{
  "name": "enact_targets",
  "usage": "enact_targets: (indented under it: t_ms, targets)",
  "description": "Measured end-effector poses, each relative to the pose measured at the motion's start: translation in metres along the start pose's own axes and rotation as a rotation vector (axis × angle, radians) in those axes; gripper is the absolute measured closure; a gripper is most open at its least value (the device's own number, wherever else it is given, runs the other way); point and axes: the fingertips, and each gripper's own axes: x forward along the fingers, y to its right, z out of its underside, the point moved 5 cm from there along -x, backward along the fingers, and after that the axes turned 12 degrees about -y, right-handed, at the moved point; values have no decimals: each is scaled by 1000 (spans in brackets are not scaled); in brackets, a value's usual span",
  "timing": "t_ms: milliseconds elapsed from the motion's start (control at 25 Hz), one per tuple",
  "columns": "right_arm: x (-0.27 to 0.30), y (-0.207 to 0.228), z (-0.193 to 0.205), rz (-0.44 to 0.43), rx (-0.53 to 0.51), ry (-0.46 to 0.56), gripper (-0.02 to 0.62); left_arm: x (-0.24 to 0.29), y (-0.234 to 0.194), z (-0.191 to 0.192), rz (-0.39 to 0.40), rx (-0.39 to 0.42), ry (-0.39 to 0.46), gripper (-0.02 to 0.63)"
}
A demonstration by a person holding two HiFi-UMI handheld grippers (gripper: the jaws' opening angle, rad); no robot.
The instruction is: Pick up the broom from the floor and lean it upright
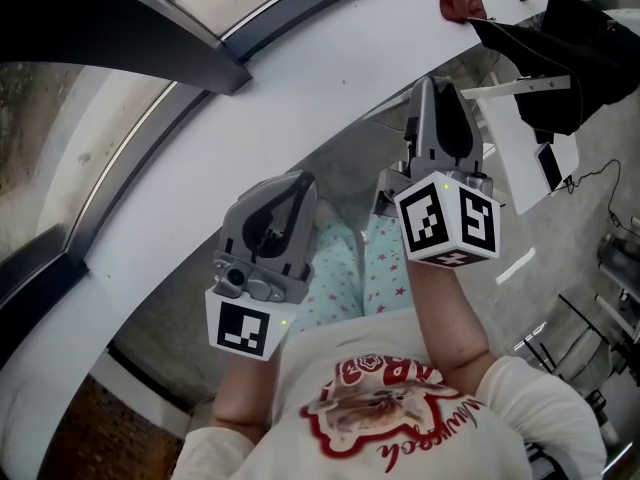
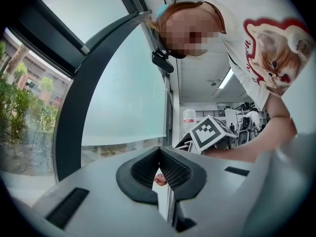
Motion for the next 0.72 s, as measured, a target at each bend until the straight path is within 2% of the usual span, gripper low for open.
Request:
enact_targets:
  t_ms: [120,280,360,440,720]
  targets:
    - [7,-11,2,-46,-60,-2,489,-1,2,1,1,-5,0,584]
    - [6,-6,5,-63,-99,11,481,-4,1,7,1,-14,-12,584]
    - [5,-2,4,-66,-109,13,418,-5,0,10,-2,-21,-17,584]
    - [2,3,4,-69,-121,13,392,-5,0,11,-7,-26,-17,584]
    - [-10,13,1,-67,-172,41,367,0,2,6,6,-12,-12,584]
